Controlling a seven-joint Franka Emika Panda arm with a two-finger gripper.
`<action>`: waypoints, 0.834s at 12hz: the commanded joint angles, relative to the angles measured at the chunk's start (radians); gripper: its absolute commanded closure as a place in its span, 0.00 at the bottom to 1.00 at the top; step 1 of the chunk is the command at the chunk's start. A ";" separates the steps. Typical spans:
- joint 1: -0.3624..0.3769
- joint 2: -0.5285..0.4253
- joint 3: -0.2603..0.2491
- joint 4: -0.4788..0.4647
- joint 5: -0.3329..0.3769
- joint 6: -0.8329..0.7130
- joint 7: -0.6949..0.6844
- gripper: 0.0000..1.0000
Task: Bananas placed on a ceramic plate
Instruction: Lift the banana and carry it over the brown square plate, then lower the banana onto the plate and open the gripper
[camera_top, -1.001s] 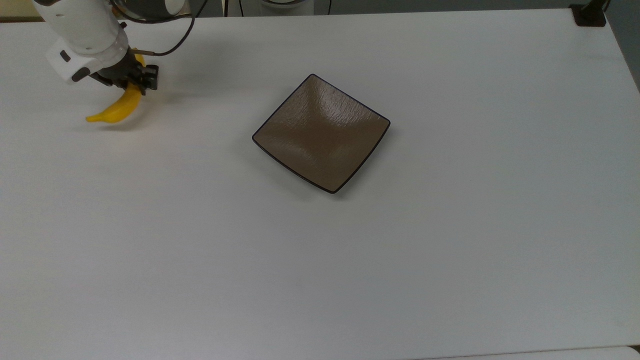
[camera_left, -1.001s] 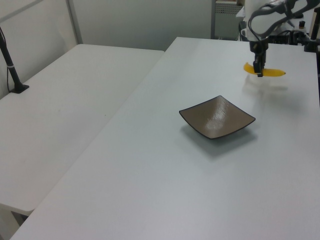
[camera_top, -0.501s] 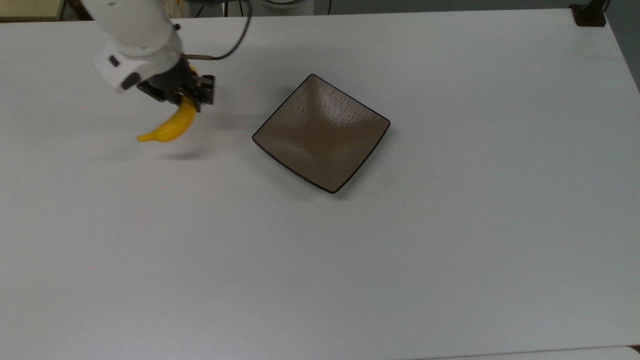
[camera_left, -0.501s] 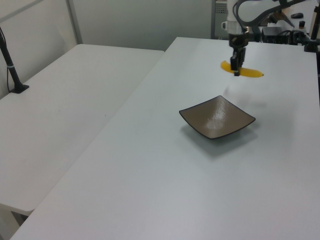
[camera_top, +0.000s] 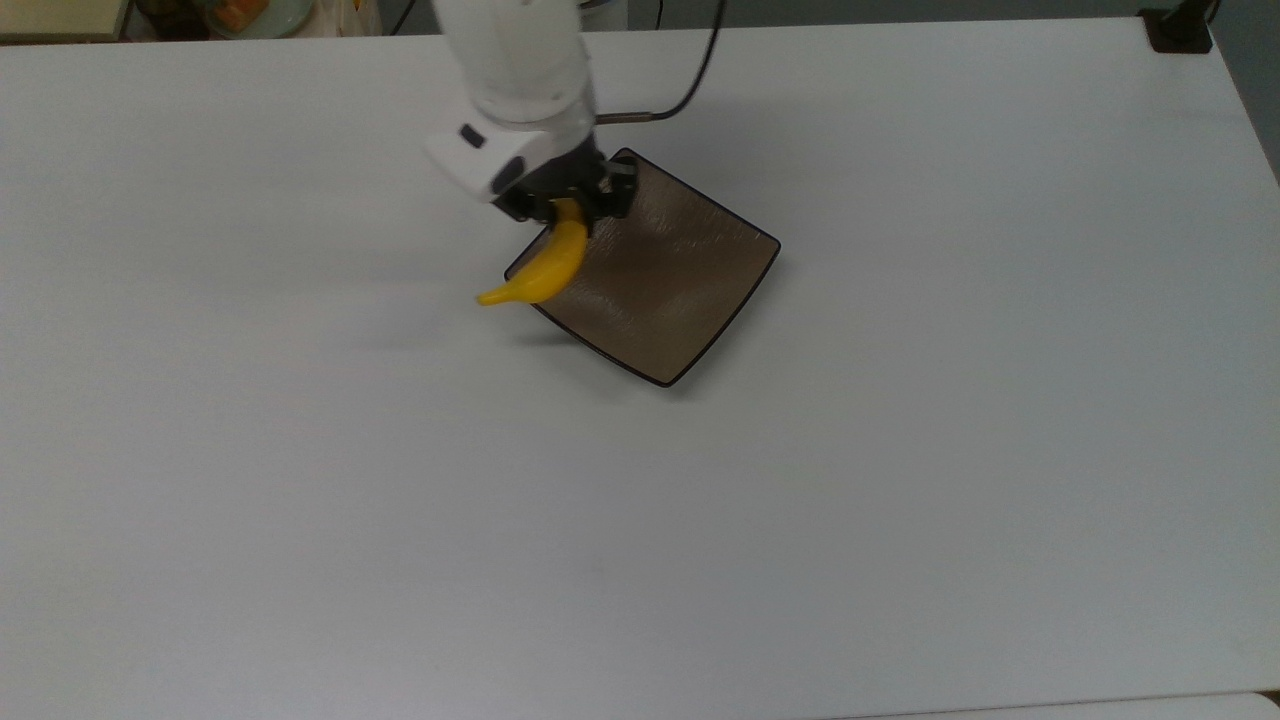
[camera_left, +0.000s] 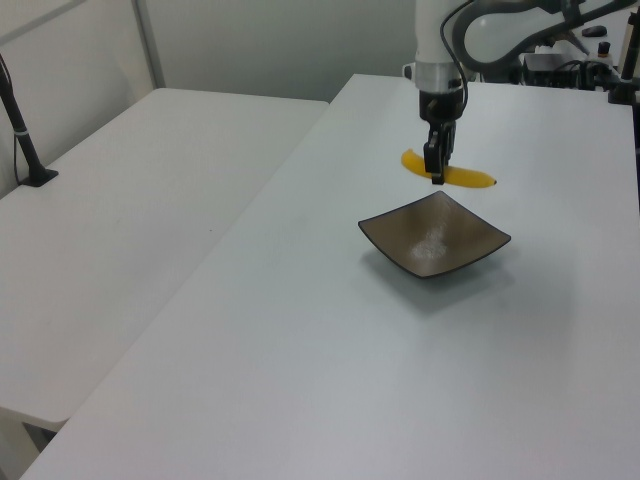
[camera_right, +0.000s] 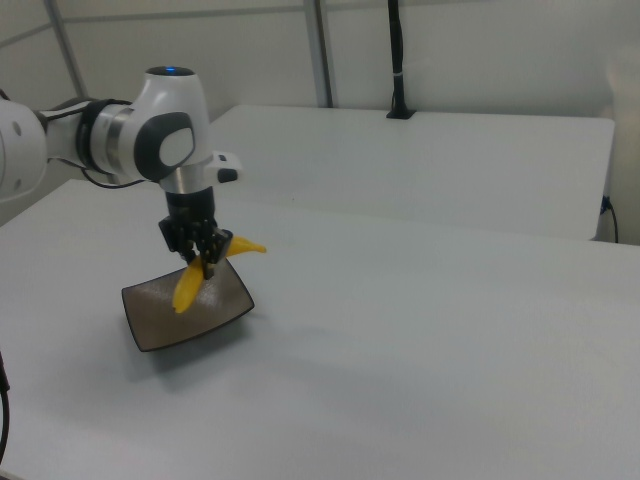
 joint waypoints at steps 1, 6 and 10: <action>0.067 0.013 0.001 -0.001 0.000 -0.015 0.026 0.66; 0.092 0.015 0.001 0.009 -0.032 -0.017 0.055 0.00; 0.074 -0.025 -0.001 0.037 -0.029 -0.030 0.060 0.00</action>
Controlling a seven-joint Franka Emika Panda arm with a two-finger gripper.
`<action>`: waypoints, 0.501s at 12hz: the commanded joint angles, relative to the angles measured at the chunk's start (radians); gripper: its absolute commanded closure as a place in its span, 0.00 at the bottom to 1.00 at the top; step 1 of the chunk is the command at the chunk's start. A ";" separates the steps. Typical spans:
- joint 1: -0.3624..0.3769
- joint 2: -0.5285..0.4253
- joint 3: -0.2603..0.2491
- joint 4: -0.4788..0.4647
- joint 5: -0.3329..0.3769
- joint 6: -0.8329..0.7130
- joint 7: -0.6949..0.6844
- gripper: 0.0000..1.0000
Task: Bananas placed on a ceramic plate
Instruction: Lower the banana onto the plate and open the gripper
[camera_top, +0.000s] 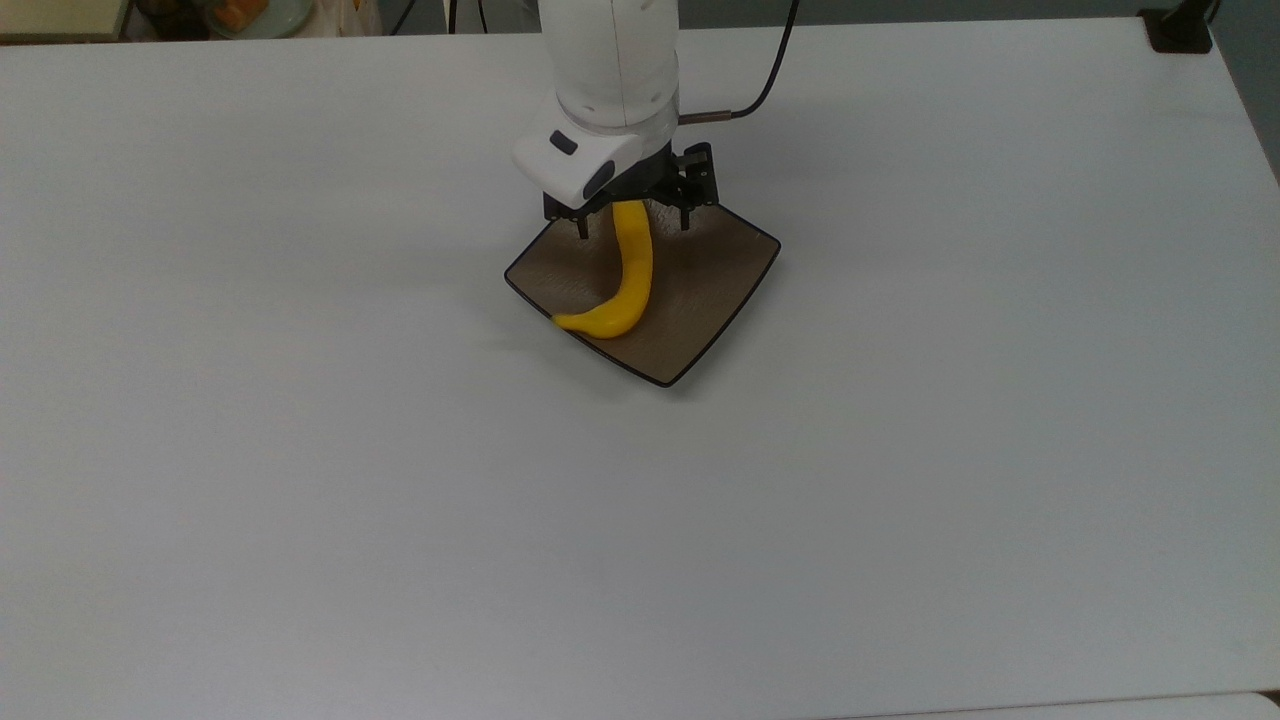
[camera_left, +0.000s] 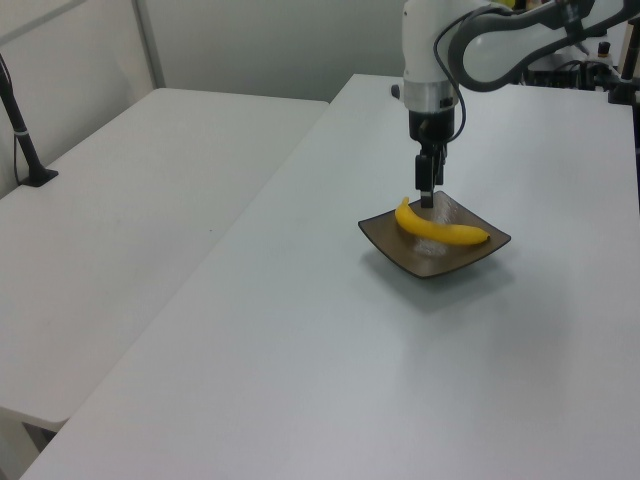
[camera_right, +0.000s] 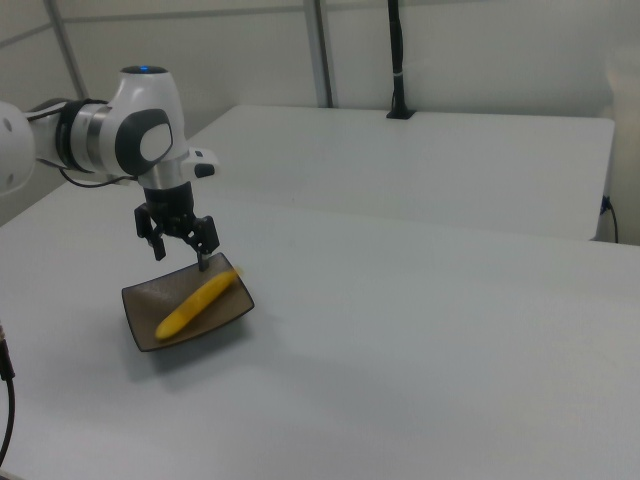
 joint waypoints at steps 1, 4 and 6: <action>-0.020 -0.059 -0.007 0.014 -0.012 -0.033 0.021 0.00; -0.024 -0.163 -0.079 0.011 -0.012 -0.088 0.012 0.00; -0.013 -0.242 -0.137 -0.003 -0.012 -0.104 0.008 0.00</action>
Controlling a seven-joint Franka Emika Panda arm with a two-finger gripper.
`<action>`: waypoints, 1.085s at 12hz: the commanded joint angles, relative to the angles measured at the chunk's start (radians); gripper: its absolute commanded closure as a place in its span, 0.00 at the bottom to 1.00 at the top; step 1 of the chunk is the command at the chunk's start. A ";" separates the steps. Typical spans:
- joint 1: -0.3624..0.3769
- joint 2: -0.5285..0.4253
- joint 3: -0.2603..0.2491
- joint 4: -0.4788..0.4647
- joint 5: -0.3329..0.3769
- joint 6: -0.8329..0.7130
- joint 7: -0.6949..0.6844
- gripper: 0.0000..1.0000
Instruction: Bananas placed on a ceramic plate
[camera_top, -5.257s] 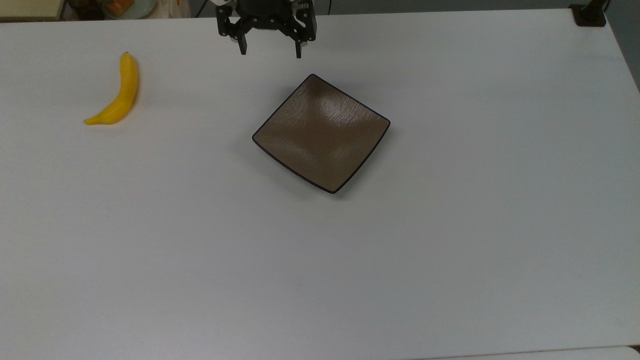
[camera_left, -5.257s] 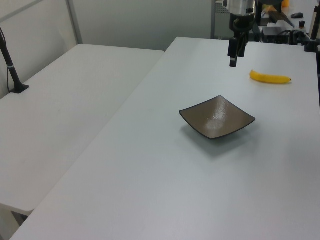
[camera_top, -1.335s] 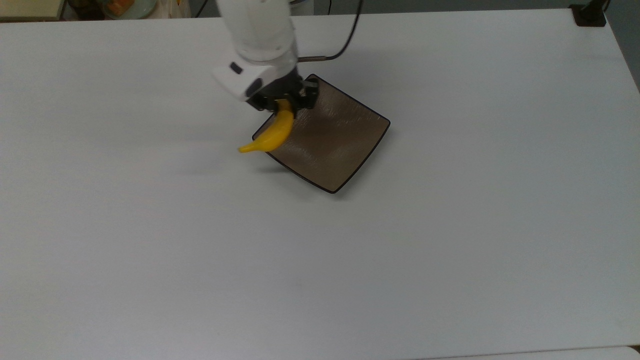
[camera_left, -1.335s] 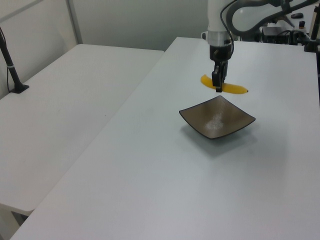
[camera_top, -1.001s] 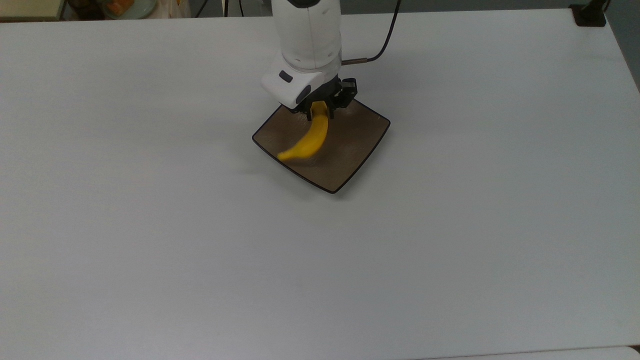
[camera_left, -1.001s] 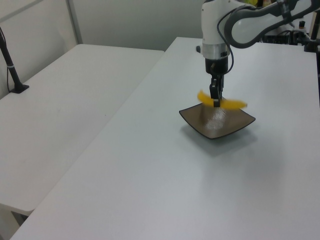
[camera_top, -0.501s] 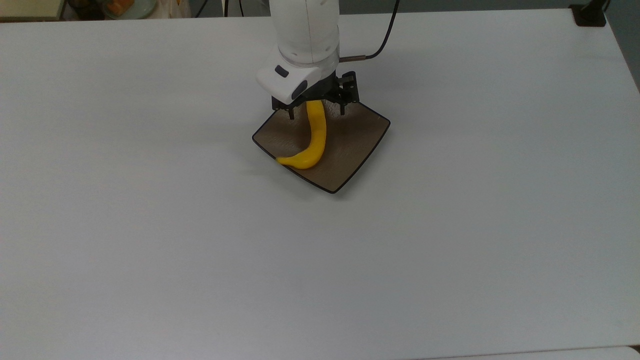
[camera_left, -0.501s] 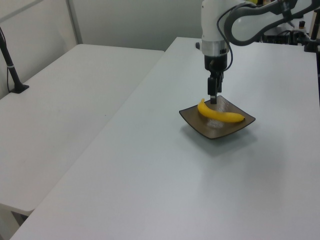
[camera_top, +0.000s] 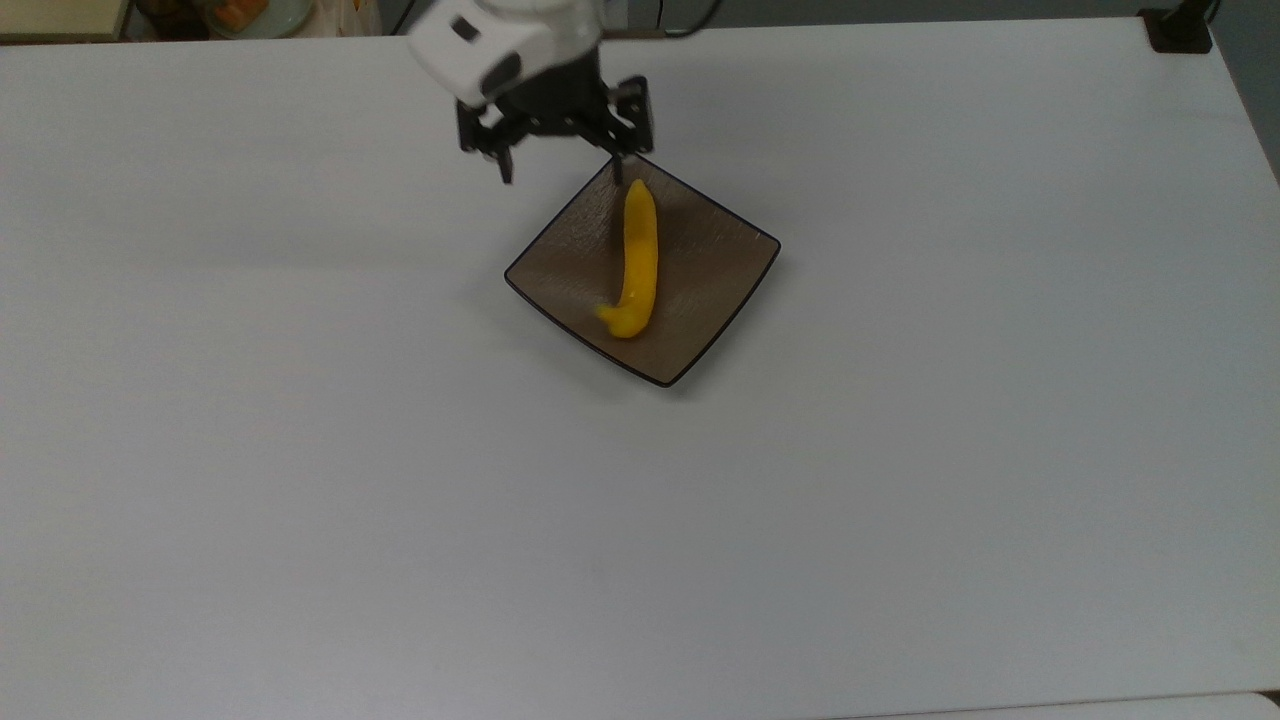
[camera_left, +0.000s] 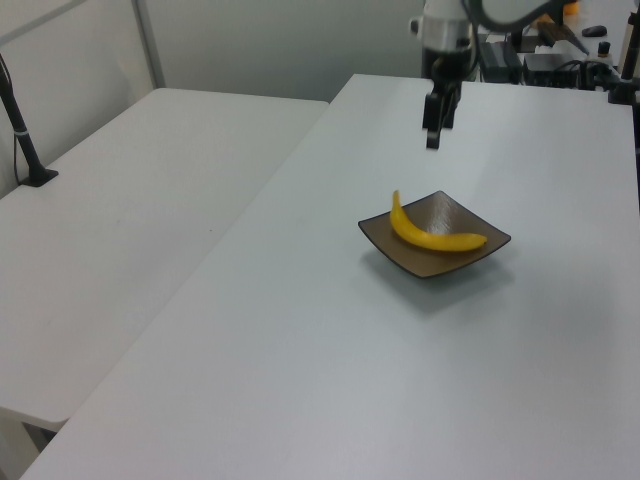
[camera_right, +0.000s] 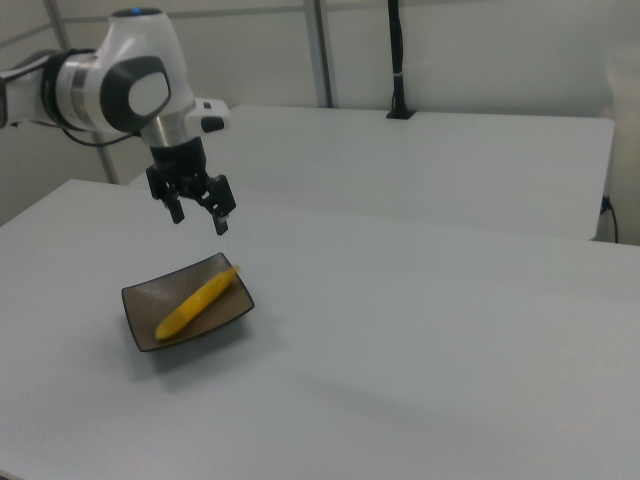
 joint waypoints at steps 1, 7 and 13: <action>0.018 -0.130 -0.083 -0.033 -0.010 -0.041 0.004 0.00; 0.102 -0.170 -0.217 -0.090 0.003 -0.040 -0.039 0.00; 0.122 -0.160 -0.228 -0.107 0.030 -0.038 -0.088 0.00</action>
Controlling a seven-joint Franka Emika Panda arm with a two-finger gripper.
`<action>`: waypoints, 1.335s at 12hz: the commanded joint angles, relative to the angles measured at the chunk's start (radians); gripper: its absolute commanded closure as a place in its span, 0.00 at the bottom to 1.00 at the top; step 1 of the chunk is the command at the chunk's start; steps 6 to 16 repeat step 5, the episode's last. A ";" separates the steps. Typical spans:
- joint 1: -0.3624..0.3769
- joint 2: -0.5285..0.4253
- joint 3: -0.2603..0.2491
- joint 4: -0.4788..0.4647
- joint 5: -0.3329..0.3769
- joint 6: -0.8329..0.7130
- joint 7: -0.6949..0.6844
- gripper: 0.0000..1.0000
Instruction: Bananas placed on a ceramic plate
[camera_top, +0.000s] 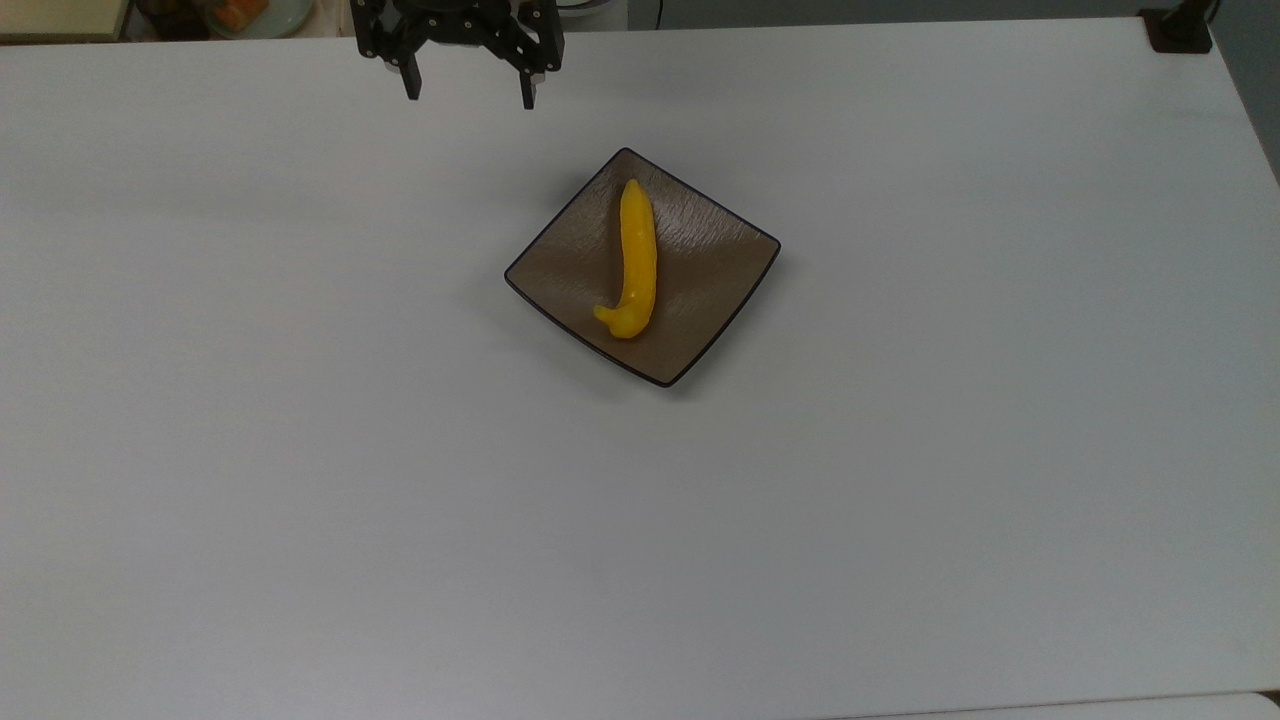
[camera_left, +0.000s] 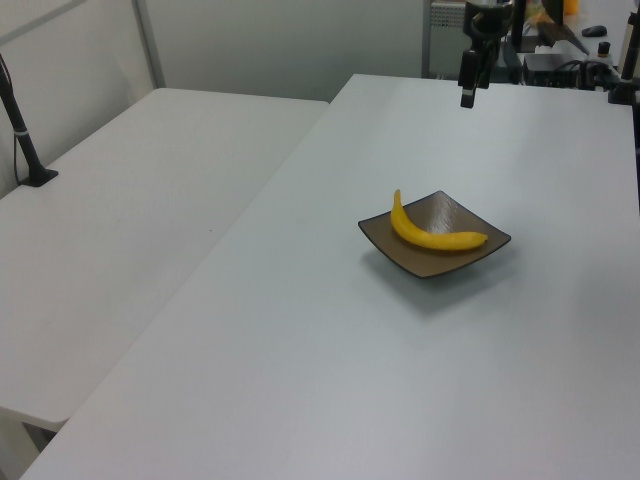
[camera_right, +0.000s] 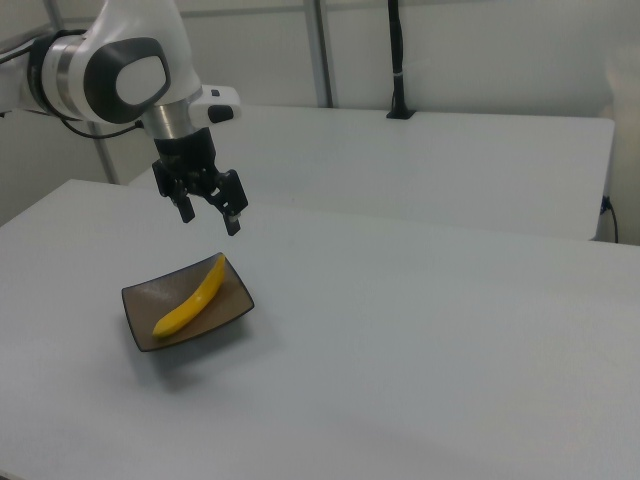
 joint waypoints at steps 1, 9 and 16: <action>0.035 -0.009 -0.026 -0.023 0.021 0.004 -0.013 0.00; 0.035 -0.011 -0.037 -0.026 0.029 0.011 0.033 0.00; 0.035 -0.011 -0.037 -0.026 0.029 0.011 0.033 0.00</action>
